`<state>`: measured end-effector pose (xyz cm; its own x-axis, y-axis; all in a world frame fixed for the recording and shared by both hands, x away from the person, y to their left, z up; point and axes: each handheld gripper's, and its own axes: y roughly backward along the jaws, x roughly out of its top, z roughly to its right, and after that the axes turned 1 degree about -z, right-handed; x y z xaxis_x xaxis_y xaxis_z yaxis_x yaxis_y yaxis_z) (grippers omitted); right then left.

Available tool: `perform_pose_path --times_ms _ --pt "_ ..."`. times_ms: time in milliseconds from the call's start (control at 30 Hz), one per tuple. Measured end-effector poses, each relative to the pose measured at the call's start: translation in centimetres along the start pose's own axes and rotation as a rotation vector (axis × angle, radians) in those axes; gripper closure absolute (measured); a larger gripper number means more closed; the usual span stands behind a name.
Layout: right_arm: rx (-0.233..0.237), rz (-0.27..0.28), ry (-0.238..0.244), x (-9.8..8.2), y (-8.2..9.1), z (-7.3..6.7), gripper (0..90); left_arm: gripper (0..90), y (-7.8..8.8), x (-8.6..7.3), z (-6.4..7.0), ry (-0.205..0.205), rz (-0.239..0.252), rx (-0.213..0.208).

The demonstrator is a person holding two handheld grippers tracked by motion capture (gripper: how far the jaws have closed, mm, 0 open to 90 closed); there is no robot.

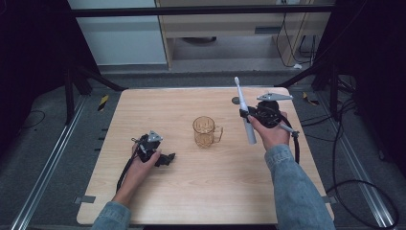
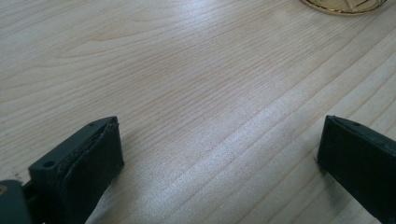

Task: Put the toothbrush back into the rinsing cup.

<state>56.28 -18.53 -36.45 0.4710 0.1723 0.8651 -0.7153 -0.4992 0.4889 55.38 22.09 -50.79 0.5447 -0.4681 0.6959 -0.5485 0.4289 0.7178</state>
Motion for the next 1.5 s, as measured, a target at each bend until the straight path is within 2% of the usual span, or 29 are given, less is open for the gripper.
perform_pose_path --times_ms 133,267,500,1033,1200,1500 --pt "-0.007 0.009 -0.007 0.1 -0.2 -0.1 66.8 0.0 0.0 0.0 0.0 -0.001 0.000 0.000" --pt "0.006 0.033 -0.009 0.2 -0.6 -0.8 66.8 0.0 0.0 0.0 0.0 -0.001 0.000 0.001" --pt "-0.011 0.061 -0.009 0.8 -0.7 -1.4 66.8 0.0 0.0 0.0 0.0 -0.002 0.000 0.001" --pt "0.012 0.113 0.026 3.0 -2.1 -3.9 66.8 0.0 0.0 0.0 0.0 -0.002 0.003 0.002" --pt "0.022 0.148 0.018 3.9 -2.2 -4.2 66.8 0.0 0.0 0.0 0.0 0.001 0.002 0.002" --pt "0.008 0.160 0.033 4.9 -2.9 -4.4 66.8 0.0 0.0 0.0 0.0 0.002 0.001 0.000"
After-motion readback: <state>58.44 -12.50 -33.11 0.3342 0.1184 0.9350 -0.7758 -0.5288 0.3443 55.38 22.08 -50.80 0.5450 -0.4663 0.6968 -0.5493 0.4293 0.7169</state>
